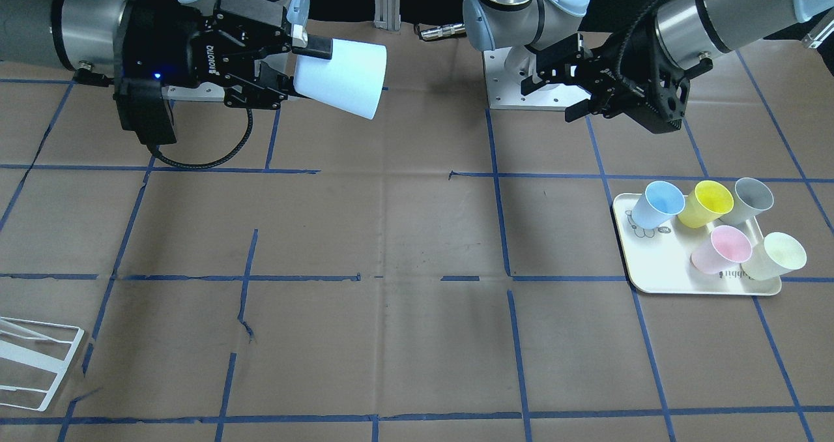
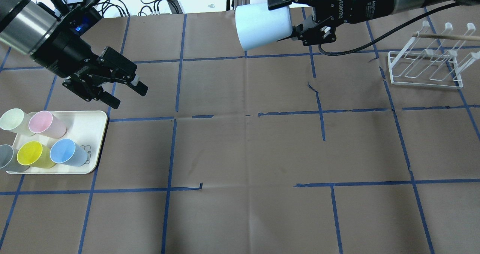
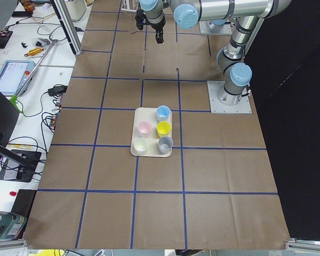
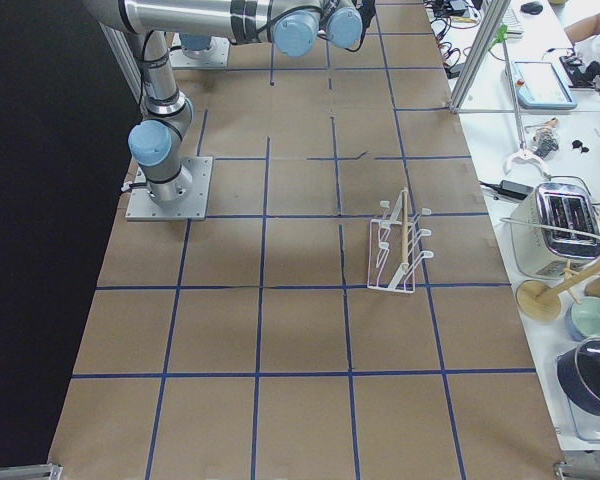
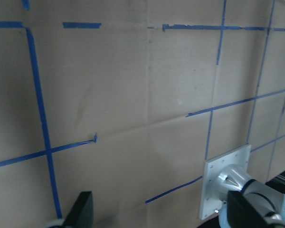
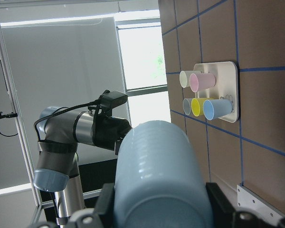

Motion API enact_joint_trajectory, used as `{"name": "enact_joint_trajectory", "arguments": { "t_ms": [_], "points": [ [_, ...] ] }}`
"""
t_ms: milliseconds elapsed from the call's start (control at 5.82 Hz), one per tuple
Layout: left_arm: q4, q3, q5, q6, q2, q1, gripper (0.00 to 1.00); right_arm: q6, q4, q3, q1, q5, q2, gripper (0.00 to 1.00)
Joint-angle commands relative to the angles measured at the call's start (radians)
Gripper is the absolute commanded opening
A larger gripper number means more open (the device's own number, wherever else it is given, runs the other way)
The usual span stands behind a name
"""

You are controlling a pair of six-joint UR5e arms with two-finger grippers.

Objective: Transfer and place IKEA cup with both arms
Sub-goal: 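Carry the cup to table center with right gripper while left gripper approaches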

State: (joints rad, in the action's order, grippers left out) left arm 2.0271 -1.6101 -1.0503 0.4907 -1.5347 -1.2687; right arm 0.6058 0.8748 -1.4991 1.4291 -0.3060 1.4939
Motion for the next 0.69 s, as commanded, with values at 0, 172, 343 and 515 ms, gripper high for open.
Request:
{"name": "enact_joint_trajectory", "arguments": {
  "t_ms": [0, 172, 343, 515],
  "points": [
    [0.137, -0.037, 0.082, 0.243, -0.005, 0.116, 0.98, 0.000, -0.003, -0.001, 0.020, 0.012, 0.000, 0.53],
    [0.285, -0.059, 0.293, 0.350, -0.016, 0.158, 0.97, 0.000, -0.003, -0.001, 0.025, 0.013, 0.000, 0.53],
    [0.300, -0.080, 0.338, 0.364, -0.013, 0.163, 0.98, 0.002, -0.003, -0.001, 0.027, 0.012, 0.000, 0.53],
    [0.323, -0.080, 0.490, 0.364, -0.013, 0.160, 0.98, 0.003, -0.003, -0.001, 0.027, 0.013, -0.001, 0.53]
  ]
}}
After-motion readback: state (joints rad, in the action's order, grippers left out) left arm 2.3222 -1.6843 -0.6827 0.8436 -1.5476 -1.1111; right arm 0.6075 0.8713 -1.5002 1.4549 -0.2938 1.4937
